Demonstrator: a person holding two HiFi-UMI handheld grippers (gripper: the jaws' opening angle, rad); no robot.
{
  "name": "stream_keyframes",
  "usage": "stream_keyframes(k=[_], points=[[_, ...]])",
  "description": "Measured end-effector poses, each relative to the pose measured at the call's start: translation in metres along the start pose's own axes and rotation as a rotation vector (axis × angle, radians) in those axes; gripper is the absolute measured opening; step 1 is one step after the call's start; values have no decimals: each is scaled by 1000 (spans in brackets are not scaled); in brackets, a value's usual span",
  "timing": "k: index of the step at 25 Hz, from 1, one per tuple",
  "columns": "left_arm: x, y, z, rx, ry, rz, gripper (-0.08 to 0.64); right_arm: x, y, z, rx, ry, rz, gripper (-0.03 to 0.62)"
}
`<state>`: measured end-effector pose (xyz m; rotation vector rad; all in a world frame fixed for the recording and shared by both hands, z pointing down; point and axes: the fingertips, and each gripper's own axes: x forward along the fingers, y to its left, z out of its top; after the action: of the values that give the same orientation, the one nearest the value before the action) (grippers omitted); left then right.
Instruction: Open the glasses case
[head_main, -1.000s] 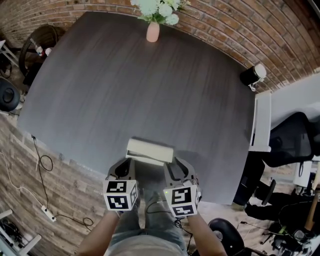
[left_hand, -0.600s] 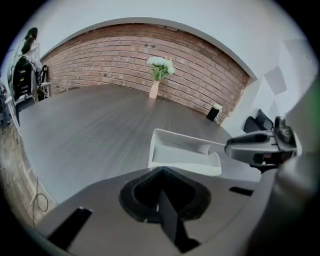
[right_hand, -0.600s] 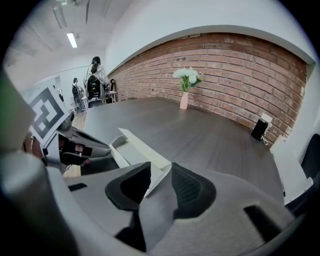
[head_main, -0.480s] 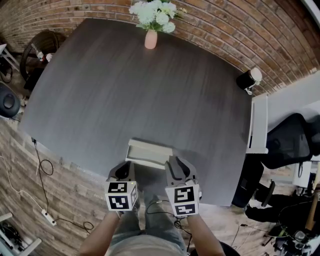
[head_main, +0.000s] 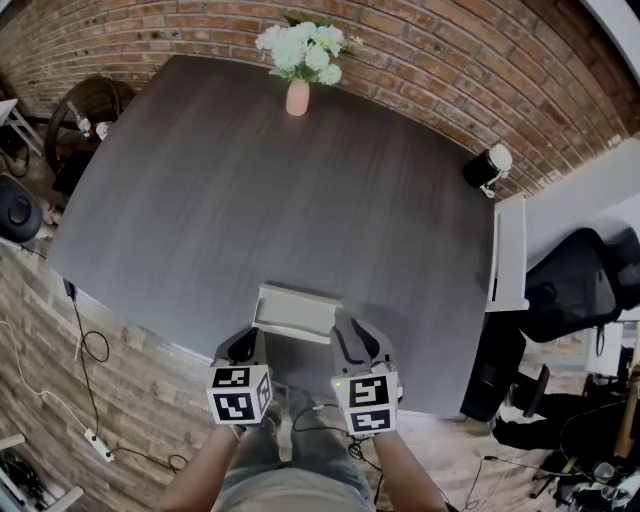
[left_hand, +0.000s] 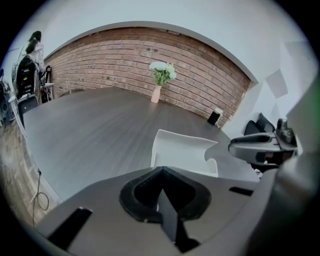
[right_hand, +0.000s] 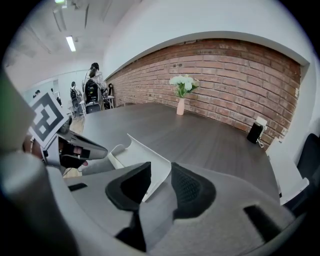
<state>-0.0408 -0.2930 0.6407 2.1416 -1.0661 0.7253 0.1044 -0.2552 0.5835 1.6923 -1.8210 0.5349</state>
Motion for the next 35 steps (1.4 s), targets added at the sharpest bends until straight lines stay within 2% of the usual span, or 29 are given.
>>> stream_keyframes(k=[6, 11, 20, 26, 31, 35], points=[[-25, -1, 27, -7, -75, 7, -5, -20, -2, 17, 42, -56, -12, 101], [-50, -2, 77, 5, -184, 6, -5, -45, -18, 49, 99, -159, -56, 62], [-119, 6, 190, 67, -473, 35, -5, -111, -79, 118, 255, -419, -187, 5], [-167, 5, 249, 145, -646, 66, -5, -151, -123, 134, 319, -514, -281, 5], [-195, -8, 277, 187, -761, 47, -5, -173, -148, 132, 354, -555, -344, 3], [-194, -13, 275, 177, -756, 37, -5, -181, -154, 127, 356, -550, -362, 3]])
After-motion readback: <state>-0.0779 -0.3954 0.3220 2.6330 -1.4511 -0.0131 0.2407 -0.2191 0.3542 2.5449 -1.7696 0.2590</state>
